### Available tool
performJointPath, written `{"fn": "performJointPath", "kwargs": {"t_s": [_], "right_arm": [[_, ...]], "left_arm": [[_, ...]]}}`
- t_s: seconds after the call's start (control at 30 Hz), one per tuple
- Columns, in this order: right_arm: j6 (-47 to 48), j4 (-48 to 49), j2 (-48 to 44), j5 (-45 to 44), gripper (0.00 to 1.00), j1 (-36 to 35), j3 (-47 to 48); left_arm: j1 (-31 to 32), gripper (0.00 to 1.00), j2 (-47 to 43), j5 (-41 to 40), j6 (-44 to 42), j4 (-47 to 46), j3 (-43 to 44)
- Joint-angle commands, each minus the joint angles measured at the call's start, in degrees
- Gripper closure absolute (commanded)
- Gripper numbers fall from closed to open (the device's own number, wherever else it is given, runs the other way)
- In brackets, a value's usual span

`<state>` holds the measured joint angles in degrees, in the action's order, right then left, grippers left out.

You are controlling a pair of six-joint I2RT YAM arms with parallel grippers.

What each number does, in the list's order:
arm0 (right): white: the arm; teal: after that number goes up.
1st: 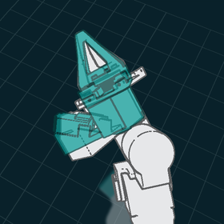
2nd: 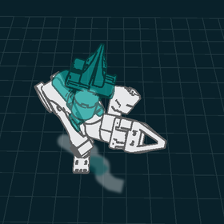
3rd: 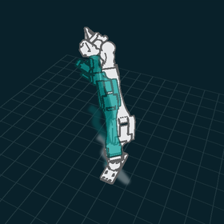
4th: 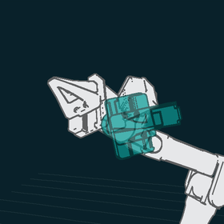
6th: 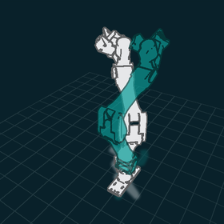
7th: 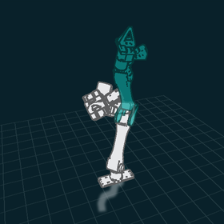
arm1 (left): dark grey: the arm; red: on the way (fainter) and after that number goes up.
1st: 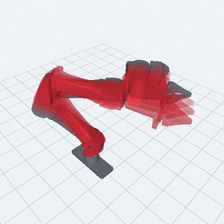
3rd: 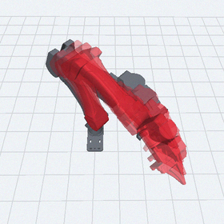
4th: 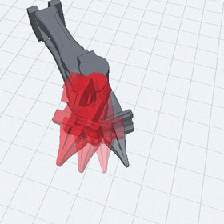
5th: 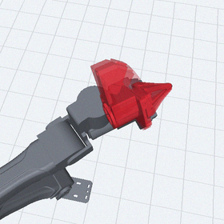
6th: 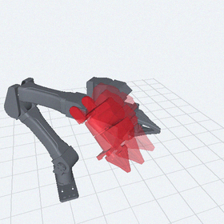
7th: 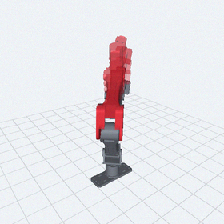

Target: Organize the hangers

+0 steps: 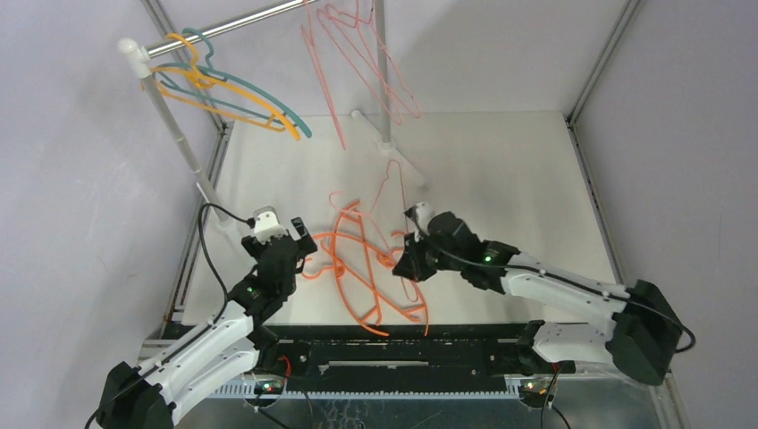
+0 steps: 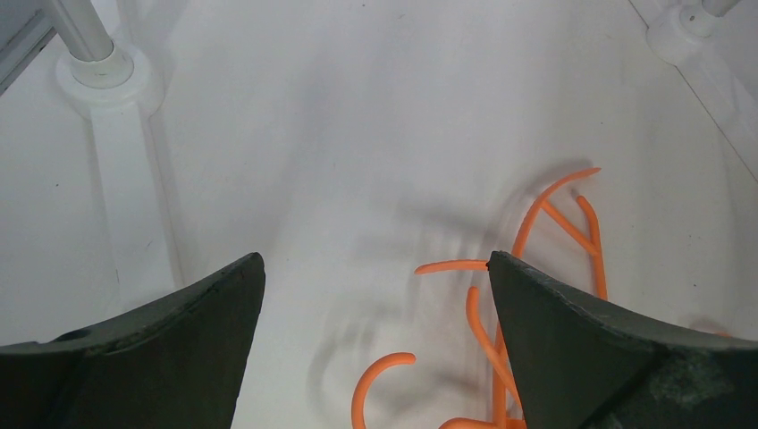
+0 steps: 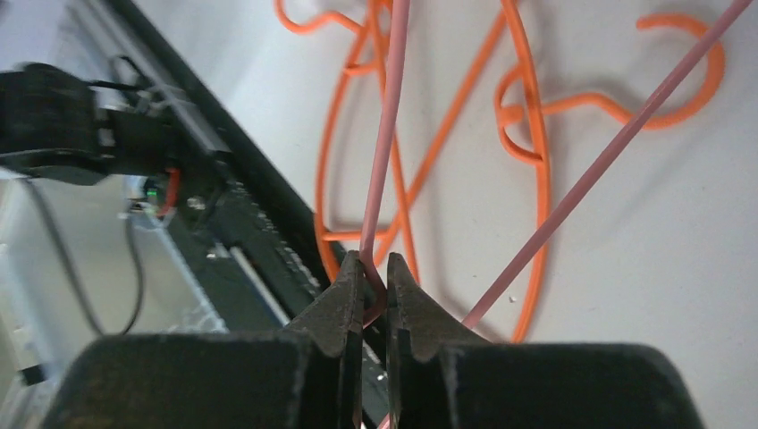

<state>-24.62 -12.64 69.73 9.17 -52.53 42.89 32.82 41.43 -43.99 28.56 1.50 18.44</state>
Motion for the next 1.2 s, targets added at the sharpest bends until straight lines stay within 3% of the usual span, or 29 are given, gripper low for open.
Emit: {"fn": "performJointPath", "kwargs": {"t_s": [0.0,0.2,0.33,0.57,0.87,1.17], "right_arm": [[-1.63,4.04,-6.96,12.49,1.00,4.57,0.99],[-8.44,10.10,-10.36,25.96,1.00,10.95,2.79],[-10.22,8.87,-8.69,31.17,1.00,12.19,6.68],[-18.90,17.70,-4.47,41.29,1.00,13.94,9.33],[-19.68,20.35,-0.34,42.44,1.00,15.59,19.96],[-31.12,38.43,12.19,45.56,1.00,19.71,27.37]], "left_arm": [[-0.21,0.01,-0.85,-1.12,0.44,-1.23,1.12],[-0.21,0.01,-0.28,-0.78,0.52,-1.41,1.18],[-0.21,0.01,-0.50,-0.90,0.45,-1.32,1.13],[-0.21,0.01,-0.72,-0.89,0.42,-1.26,1.16],[-0.19,0.01,-1.17,-0.84,0.36,-1.17,1.16],[-0.17,0.01,-2.37,-1.25,0.09,-0.70,1.04]]}}
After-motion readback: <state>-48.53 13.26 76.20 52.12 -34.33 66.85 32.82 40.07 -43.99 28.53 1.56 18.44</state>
